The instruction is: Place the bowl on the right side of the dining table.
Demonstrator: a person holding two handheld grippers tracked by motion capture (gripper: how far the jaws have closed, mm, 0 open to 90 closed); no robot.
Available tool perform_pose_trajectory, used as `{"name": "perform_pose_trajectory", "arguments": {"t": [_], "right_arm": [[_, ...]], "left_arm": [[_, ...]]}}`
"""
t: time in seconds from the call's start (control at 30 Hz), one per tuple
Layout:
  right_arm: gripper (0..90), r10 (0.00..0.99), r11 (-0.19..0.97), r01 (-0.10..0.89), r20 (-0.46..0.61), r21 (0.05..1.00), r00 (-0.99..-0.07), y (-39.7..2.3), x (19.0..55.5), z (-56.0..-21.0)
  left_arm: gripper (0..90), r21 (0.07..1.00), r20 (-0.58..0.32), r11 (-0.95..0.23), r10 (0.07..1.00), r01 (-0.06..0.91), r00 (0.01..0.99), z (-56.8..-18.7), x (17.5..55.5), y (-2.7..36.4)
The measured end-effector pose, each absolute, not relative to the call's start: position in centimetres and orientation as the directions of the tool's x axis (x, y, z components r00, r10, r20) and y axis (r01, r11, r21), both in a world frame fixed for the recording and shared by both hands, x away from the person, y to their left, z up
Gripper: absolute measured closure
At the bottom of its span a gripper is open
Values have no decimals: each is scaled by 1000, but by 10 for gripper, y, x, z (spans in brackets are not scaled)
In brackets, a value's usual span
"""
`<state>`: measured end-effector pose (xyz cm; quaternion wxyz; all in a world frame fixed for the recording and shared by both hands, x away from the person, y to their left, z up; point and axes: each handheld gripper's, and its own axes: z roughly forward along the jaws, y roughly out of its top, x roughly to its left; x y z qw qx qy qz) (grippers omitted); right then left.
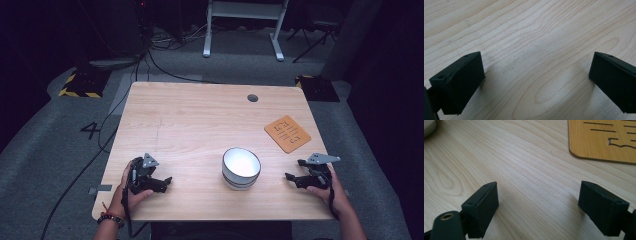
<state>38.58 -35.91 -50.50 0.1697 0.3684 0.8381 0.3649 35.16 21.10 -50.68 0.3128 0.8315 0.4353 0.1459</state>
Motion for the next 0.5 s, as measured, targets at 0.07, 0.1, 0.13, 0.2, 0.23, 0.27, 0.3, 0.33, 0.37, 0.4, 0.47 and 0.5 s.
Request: {"name": "perform_pose_trajectory", "arguments": {"t": [0.07,0.1,0.13,0.2,0.23,0.27,0.3,0.33,0.37,0.4,0.47,0.5], "right_arm": [[162,742,463,494,-16,736,-670,-359,386,-505],[160,745,459,499,-14,735,-667,-359,385,-505],[160,745,459,499,-14,735,-667,-359,385,-505],[158,746,464,496,-22,734,-666,-359,386,-505],[158,753,456,502,-18,735,-658,-358,385,-505],[159,754,456,503,-18,734,-656,-357,385,-505],[159,754,455,502,-19,735,-656,-357,386,-505],[159,753,457,501,-21,735,-657,-358,386,-505],[159,753,458,500,-22,735,-657,-358,386,-505],[159,756,456,503,-21,734,-655,-357,386,-505],[160,762,452,513,-18,730,-647,-356,386,-504],[159,760,457,513,-21,727,-649,-356,386,-504]], "left_arm": [[1,648,-29,-425,815,632,578,-507,352,211],[1,647,-30,-425,815,633,578,-507,352,211],[1,647,-30,-425,815,633,578,-507,352,211],[1,647,-28,-426,815,632,578,-507,352,211],[1,648,-29,-425,816,632,578,-507,352,211],[2,650,-13,-430,818,626,575,-506,352,211],[3,652,-11,-429,819,625,574,-507,352,211],[3,652,-10,-430,819,625,574,-507,352,211],[3,652,-10,-430,819,625,574,-507,352,211],[4,651,-11,-429,819,626,574,-506,351,211],[4,651,-11,-429,819,626,573,-506,351,211],[4,651,-11,-429,819,626,574,-506,351,211]]}}
